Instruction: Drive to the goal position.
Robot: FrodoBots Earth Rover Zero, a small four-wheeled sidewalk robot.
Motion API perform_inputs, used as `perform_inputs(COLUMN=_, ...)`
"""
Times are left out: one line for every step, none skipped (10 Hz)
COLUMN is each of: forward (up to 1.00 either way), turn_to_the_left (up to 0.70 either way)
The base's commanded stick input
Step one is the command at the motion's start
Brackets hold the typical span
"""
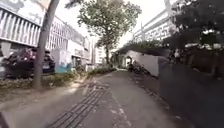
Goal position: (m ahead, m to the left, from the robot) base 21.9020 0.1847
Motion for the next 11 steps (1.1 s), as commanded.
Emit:
perform_inputs(forward=0.7, turn_to_the_left=-0.14)
perform_inputs(forward=0.7, turn_to_the_left=-0.14)
perform_inputs(forward=0.7, turn_to_the_left=0.0)
perform_inputs(forward=0.7, turn_to_the_left=0.0)
perform_inputs(forward=0.7, turn_to_the_left=0.0)
perform_inputs(forward=0.7, turn_to_the_left=0.0)
perform_inputs(forward=0.7, turn_to_the_left=0.0)
perform_inputs(forward=0.7, turn_to_the_left=0.0)
perform_inputs(forward=0.7, turn_to_the_left=0.0)
perform_inputs(forward=0.7, turn_to_the_left=0.0)
perform_inputs(forward=0.7, turn_to_the_left=0.0)
